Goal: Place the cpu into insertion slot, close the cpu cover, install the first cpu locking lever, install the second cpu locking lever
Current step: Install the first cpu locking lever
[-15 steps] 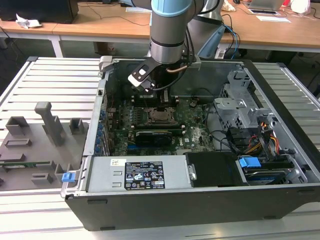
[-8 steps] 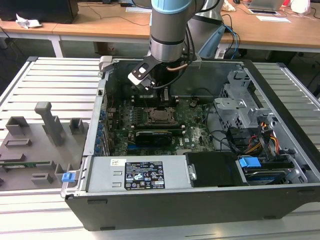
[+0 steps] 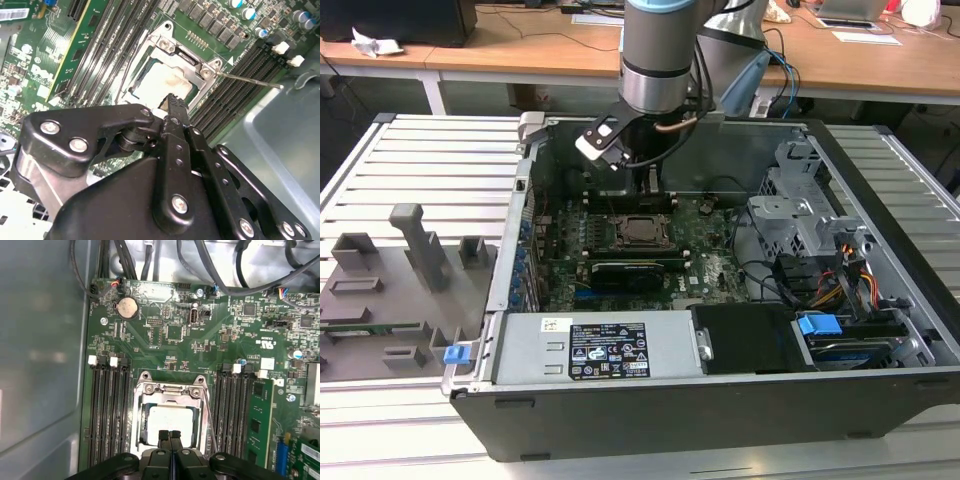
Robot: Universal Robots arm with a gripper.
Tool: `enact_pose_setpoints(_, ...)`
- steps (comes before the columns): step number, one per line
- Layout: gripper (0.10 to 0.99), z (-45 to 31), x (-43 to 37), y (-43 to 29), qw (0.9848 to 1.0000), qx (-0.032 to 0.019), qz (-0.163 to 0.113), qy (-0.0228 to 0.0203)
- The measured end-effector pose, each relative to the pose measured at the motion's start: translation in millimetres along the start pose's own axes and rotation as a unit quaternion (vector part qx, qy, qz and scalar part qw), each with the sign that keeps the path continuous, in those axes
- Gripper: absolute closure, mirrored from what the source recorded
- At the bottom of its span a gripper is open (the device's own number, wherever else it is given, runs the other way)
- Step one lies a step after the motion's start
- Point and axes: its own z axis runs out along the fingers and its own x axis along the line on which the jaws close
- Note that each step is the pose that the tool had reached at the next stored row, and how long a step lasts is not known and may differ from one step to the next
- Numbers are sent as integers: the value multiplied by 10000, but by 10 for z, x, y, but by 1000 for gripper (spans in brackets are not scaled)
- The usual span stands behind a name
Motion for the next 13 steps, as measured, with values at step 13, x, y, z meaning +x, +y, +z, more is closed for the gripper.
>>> enact_pose_setpoints(13, 980, -282, 6, 2, 10000, 0, 8, -7)
